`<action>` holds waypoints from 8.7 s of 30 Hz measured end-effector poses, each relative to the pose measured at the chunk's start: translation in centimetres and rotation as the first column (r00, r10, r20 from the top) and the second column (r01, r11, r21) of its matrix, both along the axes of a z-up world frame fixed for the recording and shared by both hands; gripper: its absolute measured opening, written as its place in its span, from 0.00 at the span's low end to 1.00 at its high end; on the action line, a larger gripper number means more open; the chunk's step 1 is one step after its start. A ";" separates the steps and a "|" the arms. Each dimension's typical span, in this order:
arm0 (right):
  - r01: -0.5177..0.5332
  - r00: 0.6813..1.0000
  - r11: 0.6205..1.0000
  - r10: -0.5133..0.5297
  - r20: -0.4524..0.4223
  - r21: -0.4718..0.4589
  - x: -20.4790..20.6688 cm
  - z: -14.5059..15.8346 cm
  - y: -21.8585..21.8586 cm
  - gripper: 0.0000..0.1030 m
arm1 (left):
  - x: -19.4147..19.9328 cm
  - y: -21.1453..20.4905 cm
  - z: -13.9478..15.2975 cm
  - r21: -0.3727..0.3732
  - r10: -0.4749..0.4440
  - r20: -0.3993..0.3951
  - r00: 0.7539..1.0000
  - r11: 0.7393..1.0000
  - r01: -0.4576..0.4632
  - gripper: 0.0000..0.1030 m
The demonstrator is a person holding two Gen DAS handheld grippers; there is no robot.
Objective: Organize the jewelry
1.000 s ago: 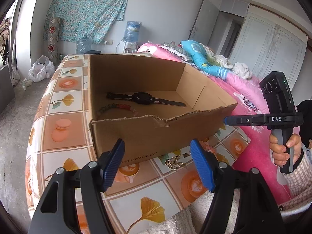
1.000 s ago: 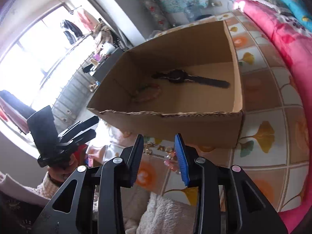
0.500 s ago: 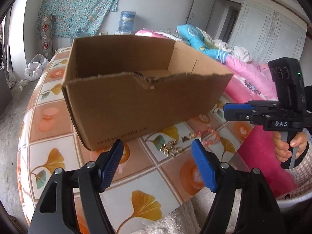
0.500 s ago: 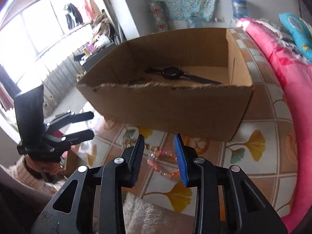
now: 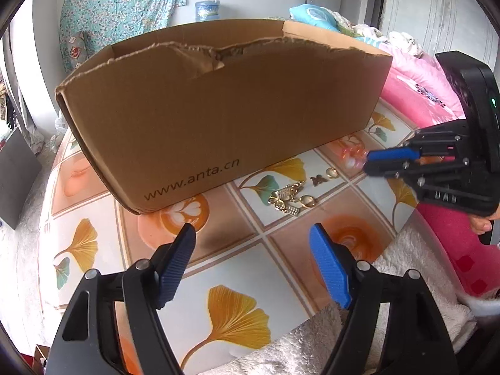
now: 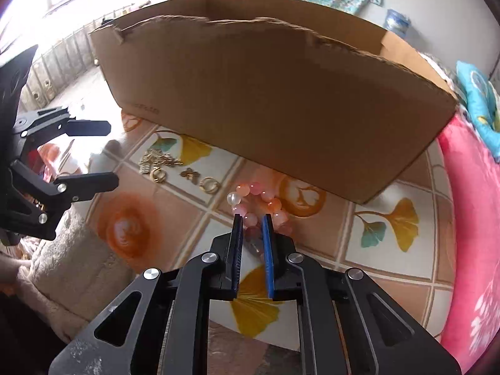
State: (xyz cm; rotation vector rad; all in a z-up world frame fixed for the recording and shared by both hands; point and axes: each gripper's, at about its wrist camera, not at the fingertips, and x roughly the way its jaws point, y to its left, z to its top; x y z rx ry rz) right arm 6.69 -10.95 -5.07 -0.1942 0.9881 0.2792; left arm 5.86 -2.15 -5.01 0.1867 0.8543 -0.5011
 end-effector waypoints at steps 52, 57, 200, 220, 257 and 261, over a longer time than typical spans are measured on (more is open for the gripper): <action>0.230 0.968 0.972 -0.233 0.092 0.048 -6.4 -1.2 2.6 0.93 | -0.2 -0.1 -1.1 0.076 0.123 -0.025 0.992 0.990 -0.121 0.95; 0.228 0.968 0.973 -0.231 0.101 0.048 -6.3 -1.3 2.5 0.93 | -0.1 -0.2 -1.0 0.079 0.124 -0.031 0.992 0.989 -0.122 0.95; 0.065 0.984 0.944 -0.115 0.137 0.323 -2.1 2.2 5.0 0.51 | -0.9 -2.6 -0.3 0.113 -0.149 -0.020 0.989 0.982 0.150 0.20; 0.012 0.981 0.951 -0.071 0.178 0.309 -2.4 3.1 6.2 0.51 | -1.0 0.7 1.3 0.006 -0.079 0.017 0.997 0.997 0.079 0.04; -0.263 0.961 0.961 0.252 0.118 0.085 2.9 0.7 14.5 0.20 | -0.1 6.5 0.4 -0.071 0.006 -0.001 1.000 0.997 -0.006 0.04; -0.271 0.959 0.959 0.262 0.109 0.084 3.2 0.8 14.5 0.17 | -0.2 6.4 0.4 -0.073 0.002 0.003 1.000 0.997 -0.002 0.04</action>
